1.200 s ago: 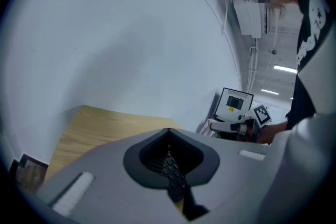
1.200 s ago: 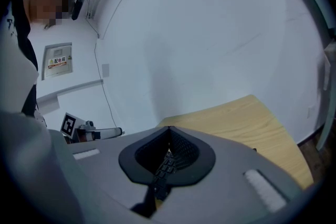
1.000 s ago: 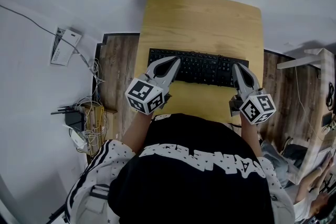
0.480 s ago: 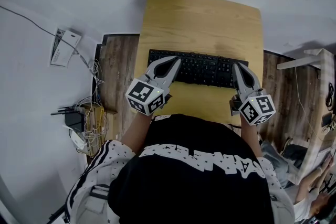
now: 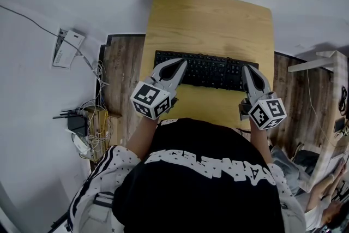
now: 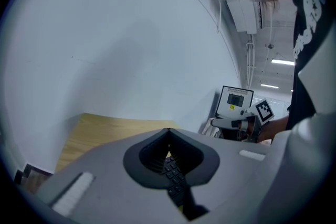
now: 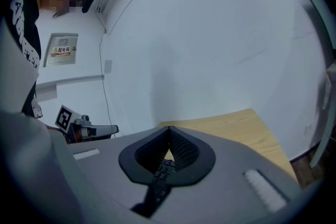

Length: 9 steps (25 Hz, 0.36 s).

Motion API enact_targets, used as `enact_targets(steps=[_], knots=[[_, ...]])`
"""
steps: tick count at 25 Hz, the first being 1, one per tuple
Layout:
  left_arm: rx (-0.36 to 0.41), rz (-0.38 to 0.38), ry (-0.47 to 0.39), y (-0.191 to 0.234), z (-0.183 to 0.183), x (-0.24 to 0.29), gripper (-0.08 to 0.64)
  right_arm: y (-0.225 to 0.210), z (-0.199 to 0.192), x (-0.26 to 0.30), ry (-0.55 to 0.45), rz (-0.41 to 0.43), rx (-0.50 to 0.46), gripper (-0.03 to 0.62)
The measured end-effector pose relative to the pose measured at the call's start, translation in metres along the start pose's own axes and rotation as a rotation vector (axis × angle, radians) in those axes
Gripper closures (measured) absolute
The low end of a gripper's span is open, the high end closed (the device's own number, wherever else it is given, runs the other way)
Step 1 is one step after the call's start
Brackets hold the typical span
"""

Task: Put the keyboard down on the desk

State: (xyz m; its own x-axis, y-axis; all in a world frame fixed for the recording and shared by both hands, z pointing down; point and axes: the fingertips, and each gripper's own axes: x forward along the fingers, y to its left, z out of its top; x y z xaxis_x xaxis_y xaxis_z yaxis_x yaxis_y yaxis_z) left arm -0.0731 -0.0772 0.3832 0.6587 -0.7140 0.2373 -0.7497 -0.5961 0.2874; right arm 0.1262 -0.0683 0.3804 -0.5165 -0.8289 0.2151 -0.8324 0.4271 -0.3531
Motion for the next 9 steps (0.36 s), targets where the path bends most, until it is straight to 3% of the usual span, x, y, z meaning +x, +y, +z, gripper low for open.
enact_targets(steps=[9], knots=[[-0.010, 0.008, 0.011, 0.0022, -0.0030, 0.0018, 0.558, -0.0034, -0.0007, -0.0003, 0.001, -0.008, 0.007, 0.581]])
